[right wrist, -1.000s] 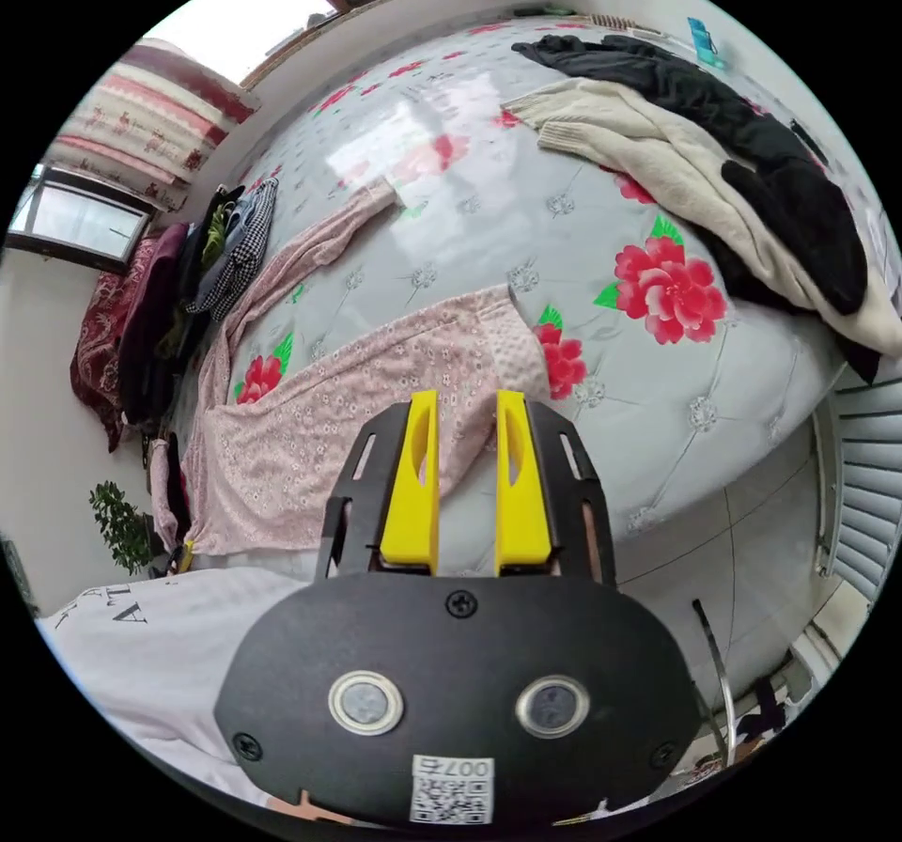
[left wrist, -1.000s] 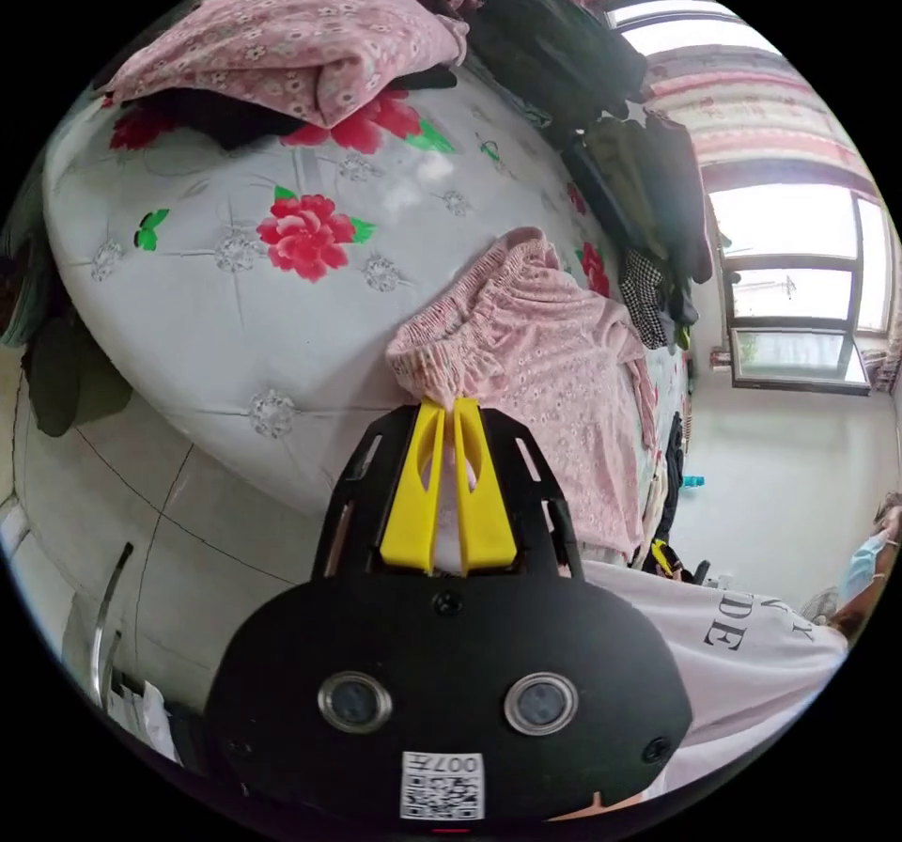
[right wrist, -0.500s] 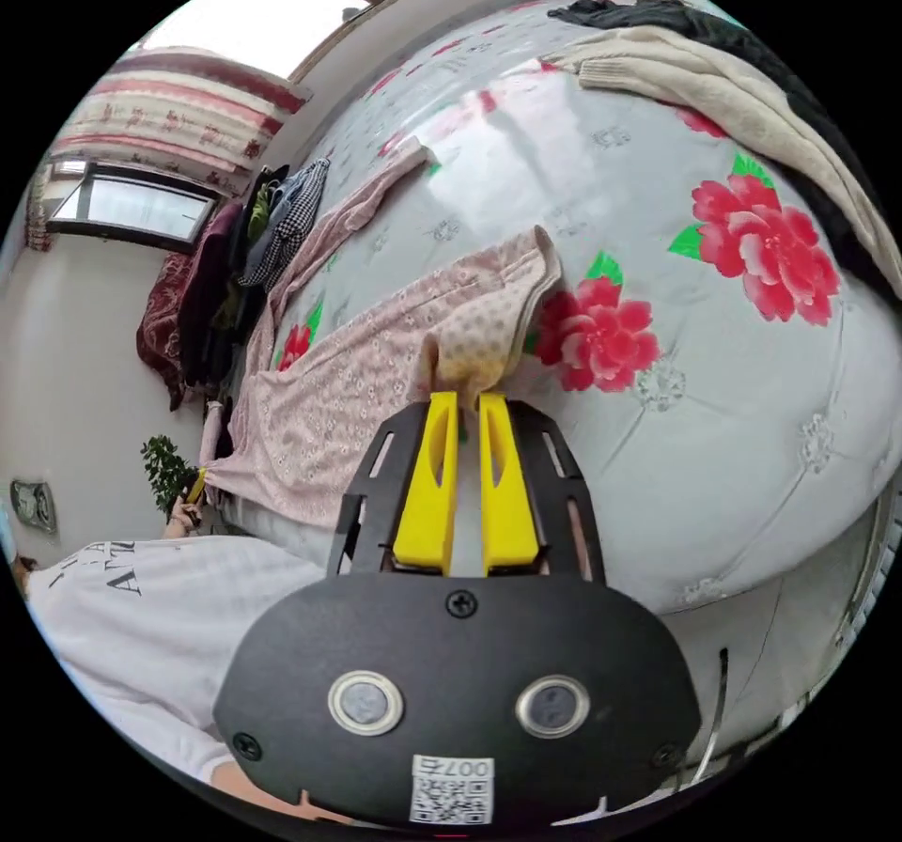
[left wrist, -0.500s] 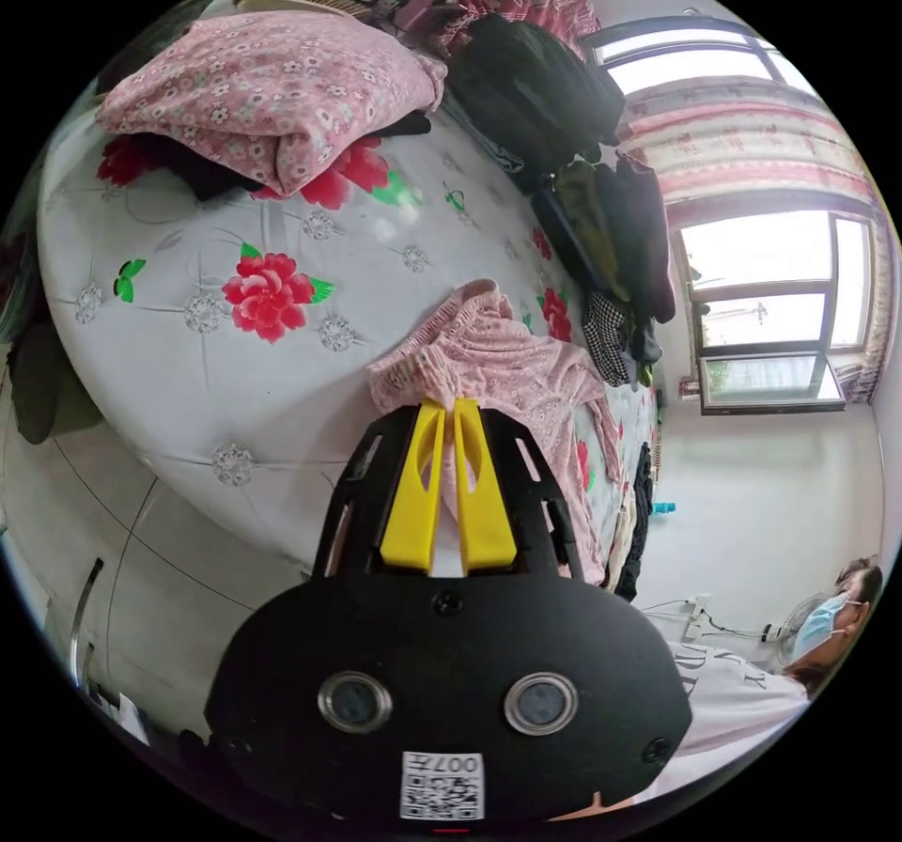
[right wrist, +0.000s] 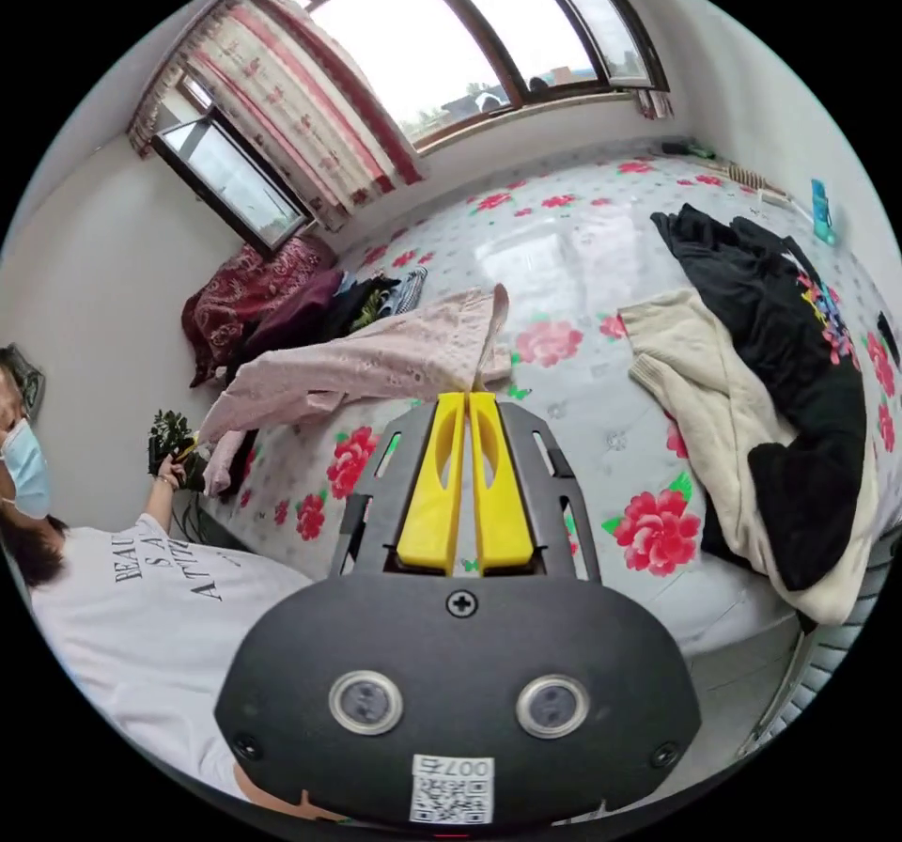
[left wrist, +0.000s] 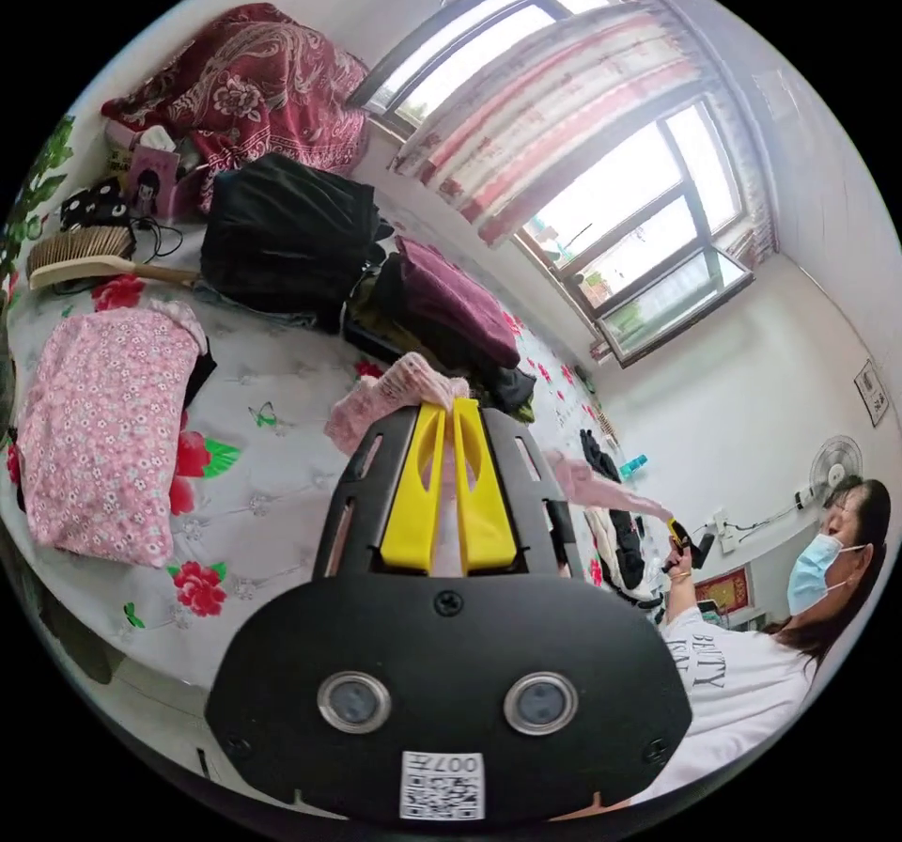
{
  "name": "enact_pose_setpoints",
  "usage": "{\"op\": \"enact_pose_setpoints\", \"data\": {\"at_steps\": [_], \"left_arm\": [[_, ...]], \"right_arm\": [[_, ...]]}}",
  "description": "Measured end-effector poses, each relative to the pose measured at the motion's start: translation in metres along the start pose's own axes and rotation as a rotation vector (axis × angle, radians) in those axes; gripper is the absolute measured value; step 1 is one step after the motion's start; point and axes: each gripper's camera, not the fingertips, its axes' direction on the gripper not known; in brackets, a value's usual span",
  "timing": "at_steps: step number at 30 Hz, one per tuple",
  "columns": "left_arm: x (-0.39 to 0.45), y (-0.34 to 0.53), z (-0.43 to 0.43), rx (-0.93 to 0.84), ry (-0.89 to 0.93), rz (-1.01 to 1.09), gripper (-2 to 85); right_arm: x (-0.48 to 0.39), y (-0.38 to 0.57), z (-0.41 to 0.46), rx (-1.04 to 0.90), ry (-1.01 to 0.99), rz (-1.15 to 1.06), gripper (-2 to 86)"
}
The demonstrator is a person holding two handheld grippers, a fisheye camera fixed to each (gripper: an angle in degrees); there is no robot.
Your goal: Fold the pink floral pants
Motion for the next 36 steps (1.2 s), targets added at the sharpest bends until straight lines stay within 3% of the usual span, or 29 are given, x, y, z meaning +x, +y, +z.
{"op": "enact_pose_setpoints", "data": {"at_steps": [6, 9, 15, 20, 23, 26, 30, 36], "left_arm": [[-0.100, 0.083, 0.075, -0.304, -0.098, -0.292, -0.9], [-0.127, 0.114, 0.087, -0.368, -0.101, -0.392, -0.9], [-0.105, 0.122, 0.077, -0.412, -0.159, -0.295, -0.7], [-0.112, 0.164, 0.106, -0.468, -0.176, -0.352, 1.8], [-0.112, 0.178, 0.088, -0.375, -0.154, -0.403, 5.3], [-0.092, 0.177, 0.054, -0.336, -0.300, -0.383, 5.7], [-0.022, 0.154, 0.038, -0.288, -0.523, -0.207, 5.1], [0.085, 0.102, 0.169, -0.376, -0.387, 0.106, 5.1]], "right_arm": [[0.053, 0.055, 0.118, -0.434, 0.130, 0.261, -0.3], [0.058, 0.074, 0.149, -0.611, 0.225, 0.265, -0.3], [0.041, 0.064, 0.117, -0.549, 0.287, 0.211, -0.2], [0.054, 0.106, 0.151, -0.754, 0.444, 0.280, 0.4], [0.054, 0.110, 0.131, -0.649, 0.466, 0.314, 1.2], [0.046, 0.098, 0.099, -0.427, 0.415, 0.302, 2.0], [0.037, 0.077, 0.109, -0.326, 0.271, 0.195, 2.5], [0.034, 0.055, 0.182, -0.478, 0.346, 0.028, 2.5]]}}
